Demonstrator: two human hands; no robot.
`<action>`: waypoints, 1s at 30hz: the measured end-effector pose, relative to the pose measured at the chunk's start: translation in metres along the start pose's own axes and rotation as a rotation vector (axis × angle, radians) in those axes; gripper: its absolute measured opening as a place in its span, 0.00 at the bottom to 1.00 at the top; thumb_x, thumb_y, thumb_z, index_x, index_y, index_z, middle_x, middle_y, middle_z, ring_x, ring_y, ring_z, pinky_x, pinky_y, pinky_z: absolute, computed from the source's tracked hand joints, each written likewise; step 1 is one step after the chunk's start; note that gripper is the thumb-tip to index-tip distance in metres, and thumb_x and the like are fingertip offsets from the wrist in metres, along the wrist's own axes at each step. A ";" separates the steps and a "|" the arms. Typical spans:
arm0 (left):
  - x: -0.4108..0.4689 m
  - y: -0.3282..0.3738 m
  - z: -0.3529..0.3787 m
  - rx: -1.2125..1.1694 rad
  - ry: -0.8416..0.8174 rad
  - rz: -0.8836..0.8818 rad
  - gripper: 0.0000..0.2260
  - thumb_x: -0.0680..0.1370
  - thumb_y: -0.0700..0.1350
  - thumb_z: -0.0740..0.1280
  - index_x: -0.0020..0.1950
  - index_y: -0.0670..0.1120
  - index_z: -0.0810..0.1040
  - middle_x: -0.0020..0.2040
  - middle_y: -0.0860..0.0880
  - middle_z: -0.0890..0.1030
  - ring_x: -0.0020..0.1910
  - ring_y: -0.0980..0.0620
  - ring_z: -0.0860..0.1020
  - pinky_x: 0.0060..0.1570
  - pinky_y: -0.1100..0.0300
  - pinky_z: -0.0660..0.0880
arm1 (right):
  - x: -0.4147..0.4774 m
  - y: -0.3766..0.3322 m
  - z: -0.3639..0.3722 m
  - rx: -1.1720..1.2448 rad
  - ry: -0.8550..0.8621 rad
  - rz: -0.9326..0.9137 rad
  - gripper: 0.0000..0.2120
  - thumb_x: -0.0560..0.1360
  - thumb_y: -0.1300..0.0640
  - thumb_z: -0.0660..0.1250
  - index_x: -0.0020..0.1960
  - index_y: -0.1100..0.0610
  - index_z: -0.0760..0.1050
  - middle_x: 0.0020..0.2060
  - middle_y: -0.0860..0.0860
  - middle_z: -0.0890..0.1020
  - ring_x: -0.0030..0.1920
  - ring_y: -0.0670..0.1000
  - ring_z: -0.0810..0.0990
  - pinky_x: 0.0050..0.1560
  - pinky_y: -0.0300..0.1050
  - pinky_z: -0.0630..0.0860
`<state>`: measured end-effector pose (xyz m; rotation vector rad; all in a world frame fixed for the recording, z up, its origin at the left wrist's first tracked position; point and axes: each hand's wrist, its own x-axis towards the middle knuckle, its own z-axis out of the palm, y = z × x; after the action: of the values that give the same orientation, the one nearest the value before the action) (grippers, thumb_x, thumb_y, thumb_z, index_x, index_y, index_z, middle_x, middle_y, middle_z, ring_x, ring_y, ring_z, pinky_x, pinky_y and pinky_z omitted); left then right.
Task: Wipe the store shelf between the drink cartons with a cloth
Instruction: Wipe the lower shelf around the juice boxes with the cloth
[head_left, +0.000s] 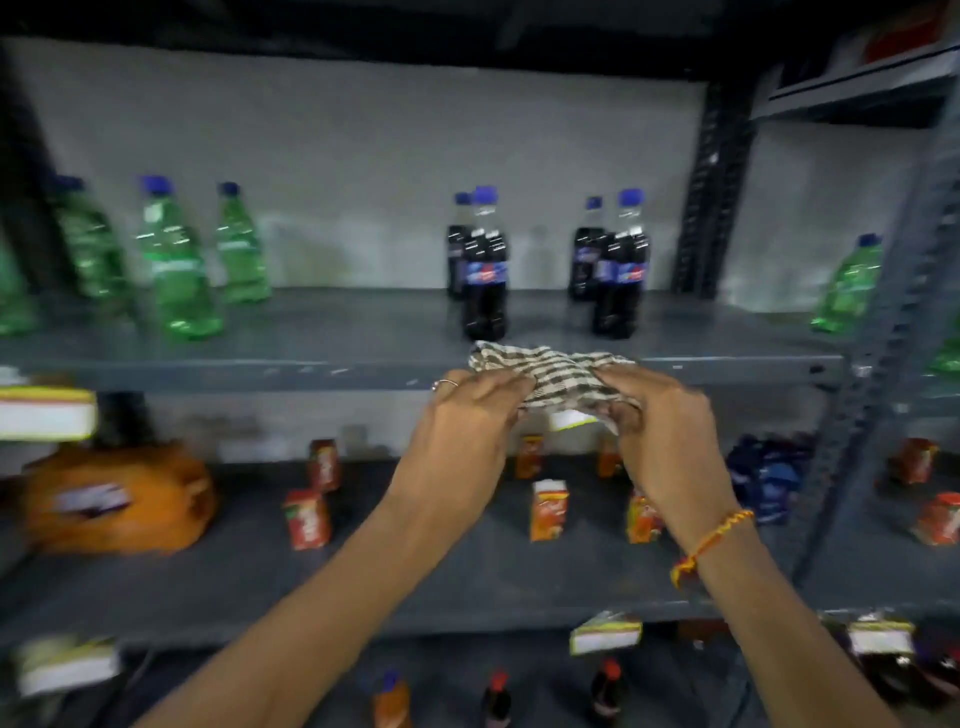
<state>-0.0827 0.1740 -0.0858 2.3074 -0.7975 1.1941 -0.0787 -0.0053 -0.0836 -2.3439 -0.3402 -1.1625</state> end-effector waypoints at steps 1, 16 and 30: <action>-0.025 -0.016 -0.018 0.009 -0.012 -0.021 0.17 0.65 0.28 0.65 0.52 0.38 0.80 0.50 0.39 0.83 0.47 0.41 0.80 0.52 0.57 0.68 | -0.016 -0.020 0.019 0.034 -0.033 0.023 0.18 0.64 0.76 0.69 0.52 0.64 0.81 0.50 0.61 0.85 0.53 0.58 0.82 0.59 0.36 0.66; -0.327 -0.236 -0.154 0.084 -0.366 -0.432 0.30 0.51 0.23 0.74 0.51 0.37 0.80 0.49 0.39 0.82 0.43 0.40 0.80 0.46 0.60 0.73 | -0.193 -0.256 0.279 0.282 -0.603 0.164 0.17 0.70 0.72 0.67 0.58 0.63 0.78 0.58 0.60 0.81 0.58 0.62 0.78 0.63 0.53 0.74; -0.359 -0.432 -0.111 0.118 -0.557 -0.676 0.18 0.65 0.24 0.68 0.52 0.35 0.79 0.52 0.32 0.80 0.49 0.32 0.79 0.47 0.41 0.77 | -0.158 -0.278 0.507 0.113 -0.792 -0.155 0.21 0.65 0.71 0.69 0.56 0.57 0.79 0.54 0.54 0.84 0.53 0.58 0.81 0.57 0.46 0.79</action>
<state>-0.0320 0.6690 -0.3688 2.7084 -0.0551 0.3128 0.0481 0.5003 -0.3799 -2.6092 -0.8377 -0.2023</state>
